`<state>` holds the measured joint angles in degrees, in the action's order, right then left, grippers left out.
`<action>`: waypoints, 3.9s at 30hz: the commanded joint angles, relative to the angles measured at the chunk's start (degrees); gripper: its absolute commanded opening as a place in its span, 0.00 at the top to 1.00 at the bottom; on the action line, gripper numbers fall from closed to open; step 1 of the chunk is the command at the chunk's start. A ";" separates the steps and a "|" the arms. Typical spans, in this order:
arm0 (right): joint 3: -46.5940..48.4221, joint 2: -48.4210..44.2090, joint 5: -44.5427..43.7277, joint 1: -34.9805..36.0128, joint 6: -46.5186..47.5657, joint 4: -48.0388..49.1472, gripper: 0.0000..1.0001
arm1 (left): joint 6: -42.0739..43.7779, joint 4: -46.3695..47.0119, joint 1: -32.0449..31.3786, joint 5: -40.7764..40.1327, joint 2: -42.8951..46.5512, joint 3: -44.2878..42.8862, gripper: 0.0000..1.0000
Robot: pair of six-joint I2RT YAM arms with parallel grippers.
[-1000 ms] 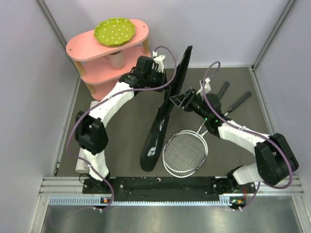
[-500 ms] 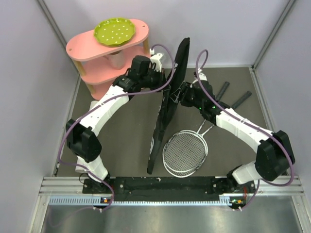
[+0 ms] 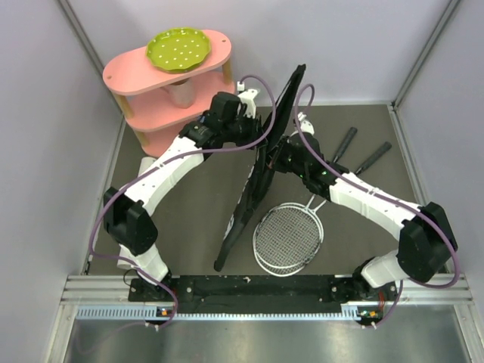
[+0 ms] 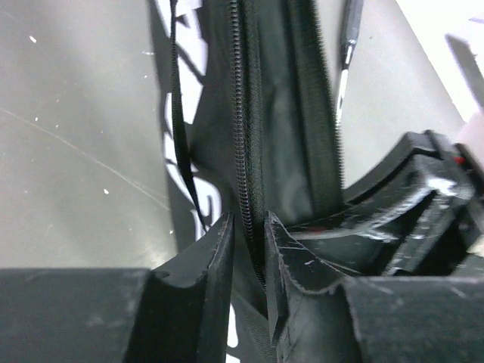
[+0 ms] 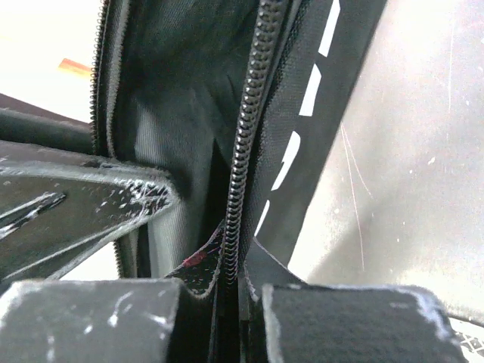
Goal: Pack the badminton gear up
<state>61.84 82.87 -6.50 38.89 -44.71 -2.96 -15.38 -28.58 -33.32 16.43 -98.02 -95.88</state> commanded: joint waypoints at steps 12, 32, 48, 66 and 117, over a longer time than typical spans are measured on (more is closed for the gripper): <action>-4.89 -6.14 -1.41 0.48 -5.57 11.66 1.00 | -0.09 3.96 -2.27 0.45 4.76 8.33 0.48; -17.18 -12.56 0.16 -1.97 -0.65 18.85 1.00 | 12.20 -10.61 -3.59 -1.49 3.10 -3.25 1.00; -13.69 -8.60 8.88 -4.62 4.09 8.37 0.51 | 10.02 -12.82 -2.63 0.63 -3.75 -8.19 1.00; -16.94 -29.18 -16.53 -15.05 -2.92 -21.99 0.01 | 4.48 -5.52 -1.66 -5.79 -3.23 -2.74 1.00; -10.68 2.66 6.31 -31.07 -1.52 -0.66 1.00 | 3.34 -2.09 1.85 1.15 -0.51 2.80 1.00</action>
<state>53.95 95.83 -5.74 9.04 -44.64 -13.98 -11.68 -33.43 -32.80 14.72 -102.28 -92.86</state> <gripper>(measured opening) 0.025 0.033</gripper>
